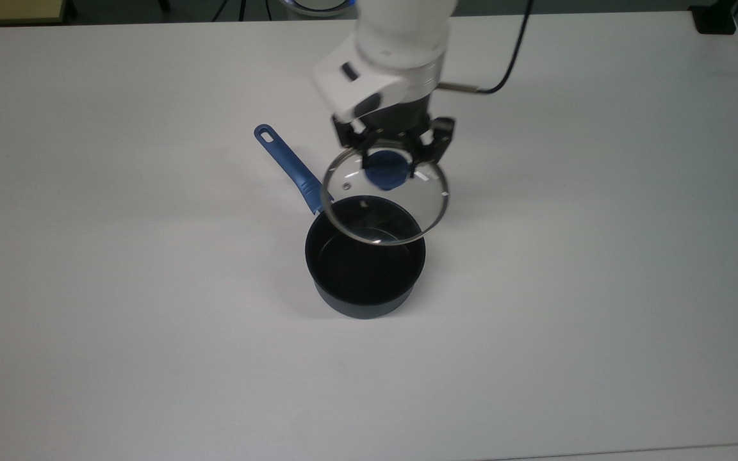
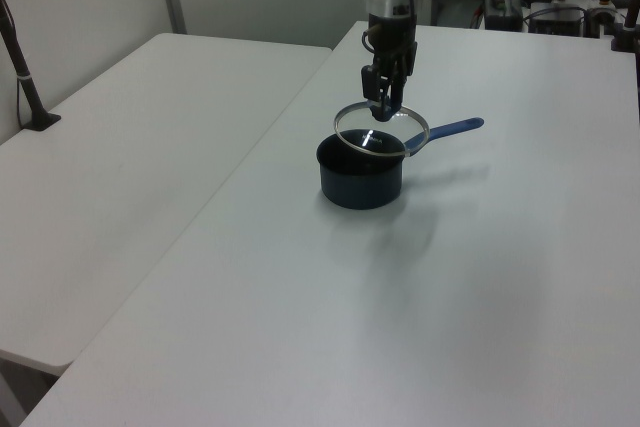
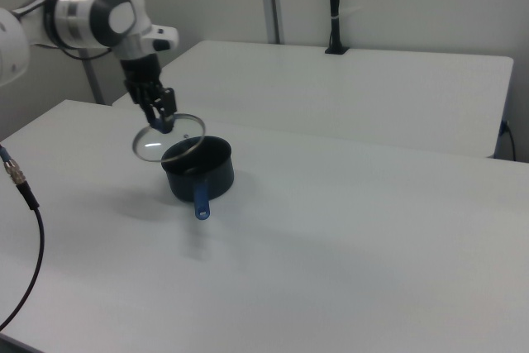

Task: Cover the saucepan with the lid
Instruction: 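Lift the glass lid and carry it over the saucepan, then lower the lid onto the saucepan rim and open the gripper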

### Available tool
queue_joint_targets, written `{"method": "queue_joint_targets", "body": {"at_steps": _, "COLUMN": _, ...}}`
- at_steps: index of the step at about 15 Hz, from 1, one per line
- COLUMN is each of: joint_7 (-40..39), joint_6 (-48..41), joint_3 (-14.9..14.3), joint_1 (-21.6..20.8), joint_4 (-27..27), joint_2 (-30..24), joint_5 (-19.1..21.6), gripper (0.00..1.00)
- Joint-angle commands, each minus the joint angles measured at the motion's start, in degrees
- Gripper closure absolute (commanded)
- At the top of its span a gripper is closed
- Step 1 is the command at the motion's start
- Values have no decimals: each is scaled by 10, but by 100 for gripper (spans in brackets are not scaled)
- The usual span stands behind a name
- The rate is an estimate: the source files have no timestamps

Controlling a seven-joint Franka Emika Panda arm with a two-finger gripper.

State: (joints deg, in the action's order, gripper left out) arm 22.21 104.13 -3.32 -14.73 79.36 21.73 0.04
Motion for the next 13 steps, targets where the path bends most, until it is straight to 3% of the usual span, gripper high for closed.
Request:
{"method": "queue_joint_targets", "body": {"at_steps": 1, "joint_7": -7, "joint_6": -2, "joint_3": -5, "joint_1": 17, "joint_4": -48, "joint_2": 45, "joint_5": 4, "gripper": 65}}
{"method": "queue_joint_targets", "body": {"at_steps": 13, "joint_7": 30, "joint_6": 46, "joint_3": -4, "joint_1": 20, "joint_4": -64, "joint_2": 95, "joint_5": 6, "gripper": 65}}
